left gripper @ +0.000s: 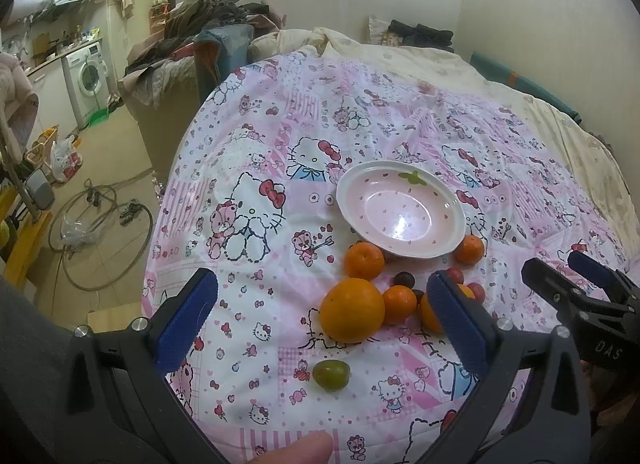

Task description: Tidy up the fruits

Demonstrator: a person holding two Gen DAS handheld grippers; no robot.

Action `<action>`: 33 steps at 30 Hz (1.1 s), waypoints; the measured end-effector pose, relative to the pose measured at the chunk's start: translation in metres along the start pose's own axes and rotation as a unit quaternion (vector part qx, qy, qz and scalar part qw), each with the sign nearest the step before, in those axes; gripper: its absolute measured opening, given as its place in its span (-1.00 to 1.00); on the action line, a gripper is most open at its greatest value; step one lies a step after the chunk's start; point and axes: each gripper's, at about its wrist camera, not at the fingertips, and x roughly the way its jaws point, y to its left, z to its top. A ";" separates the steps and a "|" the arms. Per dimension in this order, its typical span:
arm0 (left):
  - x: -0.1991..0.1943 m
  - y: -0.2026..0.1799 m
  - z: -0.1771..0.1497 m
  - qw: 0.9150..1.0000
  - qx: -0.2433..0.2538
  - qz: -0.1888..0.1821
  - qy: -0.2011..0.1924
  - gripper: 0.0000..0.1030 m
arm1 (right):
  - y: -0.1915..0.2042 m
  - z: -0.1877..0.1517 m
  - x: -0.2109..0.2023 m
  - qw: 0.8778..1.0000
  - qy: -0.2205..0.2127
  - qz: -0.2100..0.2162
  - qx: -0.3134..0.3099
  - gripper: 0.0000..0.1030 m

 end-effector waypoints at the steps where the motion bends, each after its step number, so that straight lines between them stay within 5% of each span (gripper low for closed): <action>1: -0.001 0.000 0.000 1.000 -0.001 0.000 -0.003 1.00 | 0.000 0.000 0.000 1.000 0.000 0.000 0.001 1.00; 26: 0.002 0.004 0.002 1.000 -0.002 0.005 -0.003 1.00 | 0.000 -0.001 0.000 1.000 0.001 0.006 0.008 1.00; 33: 0.019 0.014 0.009 0.998 -0.003 0.022 0.062 1.00 | -0.022 0.014 0.001 0.997 0.026 0.039 0.064 1.00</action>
